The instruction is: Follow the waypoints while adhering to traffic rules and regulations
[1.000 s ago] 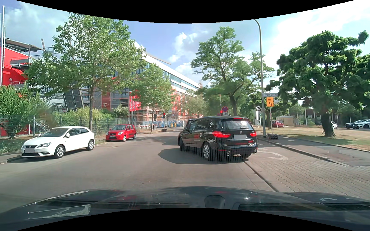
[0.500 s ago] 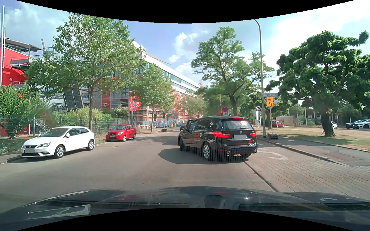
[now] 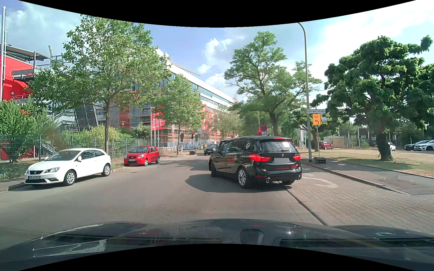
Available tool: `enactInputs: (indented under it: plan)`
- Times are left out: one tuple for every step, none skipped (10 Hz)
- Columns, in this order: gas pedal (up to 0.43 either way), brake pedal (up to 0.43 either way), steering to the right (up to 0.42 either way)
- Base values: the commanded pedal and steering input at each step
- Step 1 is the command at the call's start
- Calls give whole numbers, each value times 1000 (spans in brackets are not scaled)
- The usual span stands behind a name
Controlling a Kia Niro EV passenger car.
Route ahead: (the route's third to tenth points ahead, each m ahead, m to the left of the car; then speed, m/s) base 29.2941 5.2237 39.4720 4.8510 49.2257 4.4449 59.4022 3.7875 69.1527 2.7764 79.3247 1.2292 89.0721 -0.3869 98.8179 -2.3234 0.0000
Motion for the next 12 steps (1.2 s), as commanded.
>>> enactInputs:
  plan:
    - [0,323,0]
    - [0,317,0]
    - [0,317,0]
    - [0,323,0]
    - [0,317,0]
    - [0,323,0]
    - [0,323,0]
    - [0,323,-1]
    - [0,323,-1]
    - [0,323,0]
    - [0,323,0]
    - [0,323,0]
